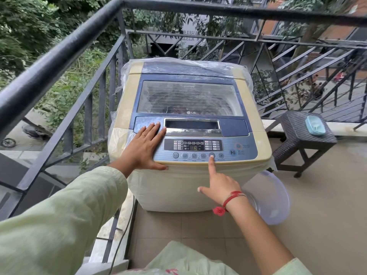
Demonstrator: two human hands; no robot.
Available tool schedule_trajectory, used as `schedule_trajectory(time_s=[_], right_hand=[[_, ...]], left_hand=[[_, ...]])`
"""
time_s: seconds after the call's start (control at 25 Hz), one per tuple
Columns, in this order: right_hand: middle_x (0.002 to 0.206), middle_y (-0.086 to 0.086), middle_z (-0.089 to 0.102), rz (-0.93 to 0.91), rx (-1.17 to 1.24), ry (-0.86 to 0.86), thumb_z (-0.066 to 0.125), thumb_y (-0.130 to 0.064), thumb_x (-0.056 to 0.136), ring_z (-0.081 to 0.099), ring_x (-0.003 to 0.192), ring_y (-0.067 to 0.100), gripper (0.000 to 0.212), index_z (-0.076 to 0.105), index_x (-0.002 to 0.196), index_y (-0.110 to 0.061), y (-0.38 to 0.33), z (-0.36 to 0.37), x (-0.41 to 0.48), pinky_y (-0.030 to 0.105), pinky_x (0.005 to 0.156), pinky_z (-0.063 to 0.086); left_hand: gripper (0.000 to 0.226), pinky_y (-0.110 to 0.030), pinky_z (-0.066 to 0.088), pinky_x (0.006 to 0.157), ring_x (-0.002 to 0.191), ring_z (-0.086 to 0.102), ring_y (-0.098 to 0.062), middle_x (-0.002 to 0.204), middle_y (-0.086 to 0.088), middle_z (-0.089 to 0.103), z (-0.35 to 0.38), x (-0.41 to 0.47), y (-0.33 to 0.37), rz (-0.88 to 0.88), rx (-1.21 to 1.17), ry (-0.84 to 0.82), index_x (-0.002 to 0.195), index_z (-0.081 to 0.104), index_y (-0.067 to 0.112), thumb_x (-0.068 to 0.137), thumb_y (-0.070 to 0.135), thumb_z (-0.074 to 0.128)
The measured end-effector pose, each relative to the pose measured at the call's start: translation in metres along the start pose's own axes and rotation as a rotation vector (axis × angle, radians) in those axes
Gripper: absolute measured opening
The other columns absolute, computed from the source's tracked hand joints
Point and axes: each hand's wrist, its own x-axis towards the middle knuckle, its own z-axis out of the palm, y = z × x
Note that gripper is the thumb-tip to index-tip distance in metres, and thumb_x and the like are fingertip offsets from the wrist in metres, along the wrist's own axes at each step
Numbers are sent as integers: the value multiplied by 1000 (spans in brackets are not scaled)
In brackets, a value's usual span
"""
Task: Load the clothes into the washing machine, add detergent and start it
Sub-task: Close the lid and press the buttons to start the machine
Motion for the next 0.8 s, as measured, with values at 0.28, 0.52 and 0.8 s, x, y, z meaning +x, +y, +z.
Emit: schedule_trajectory(time_s=[0.28,0.52,0.8], right_hand=[[107,6,67,61,-22,40,56,-45,86,63,99,26,95,-18,144,-37,13,-3,-2,33,74,44],[103,2,68,132,-341,76,45,-9,89,65,92,21,80,-8,148,-19,-7,-5,8,27,65,40],[108,5,66,35,-228,77,53,-25,90,63,100,25,83,-4,149,-17,0,-7,10,30,74,43]], left_hand=[[130,-42,1,120,148,-1,-26,160,-12,1,0,0,1,-3,-7,10,152,-2,17,56,90,47],[130,-42,0,120,148,-1,-26,160,-12,0,-1,-1,1,-5,-2,3,152,-2,17,57,91,44],[129,-41,0,120,148,1,-26,160,-12,2,-1,-3,1,-3,-11,9,152,-1,17,56,92,42]])
